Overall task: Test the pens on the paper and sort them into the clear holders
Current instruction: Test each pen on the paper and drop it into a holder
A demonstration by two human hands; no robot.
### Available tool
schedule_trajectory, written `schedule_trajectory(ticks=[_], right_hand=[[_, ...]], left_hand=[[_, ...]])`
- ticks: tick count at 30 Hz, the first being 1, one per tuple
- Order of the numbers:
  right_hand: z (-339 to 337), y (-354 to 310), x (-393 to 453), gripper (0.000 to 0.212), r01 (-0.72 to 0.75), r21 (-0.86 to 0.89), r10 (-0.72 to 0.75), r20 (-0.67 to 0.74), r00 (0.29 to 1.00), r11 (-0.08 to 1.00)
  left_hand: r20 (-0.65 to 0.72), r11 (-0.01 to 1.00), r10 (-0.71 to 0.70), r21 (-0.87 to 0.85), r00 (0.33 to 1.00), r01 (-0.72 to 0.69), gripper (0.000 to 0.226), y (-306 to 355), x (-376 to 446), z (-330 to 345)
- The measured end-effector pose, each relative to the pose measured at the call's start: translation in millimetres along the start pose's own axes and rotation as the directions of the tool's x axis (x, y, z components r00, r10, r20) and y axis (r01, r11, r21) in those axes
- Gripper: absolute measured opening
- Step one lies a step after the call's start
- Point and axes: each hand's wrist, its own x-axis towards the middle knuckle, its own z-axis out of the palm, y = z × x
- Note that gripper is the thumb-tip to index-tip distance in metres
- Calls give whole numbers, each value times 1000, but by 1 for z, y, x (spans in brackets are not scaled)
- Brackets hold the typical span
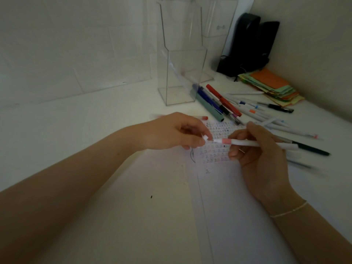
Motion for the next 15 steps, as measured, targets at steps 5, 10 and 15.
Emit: schedule_trajectory(ticks=[5, 10, 15], right_hand=[[1, 2, 1, 35, 24, -32, -24, 13, 1000, 999], [0, 5, 1, 35, 55, -74, -53, 27, 998, 996], [2, 4, 0, 40, 72, -70, -70, 32, 997, 995]], left_hand=[[-14, 1000, -2, 13, 1000, 2, 16, 3, 0, 6], [-35, 999, 18, 52, 999, -16, 17, 1, 0, 8], [-58, 998, 26, 66, 998, -22, 14, 2, 0, 11]])
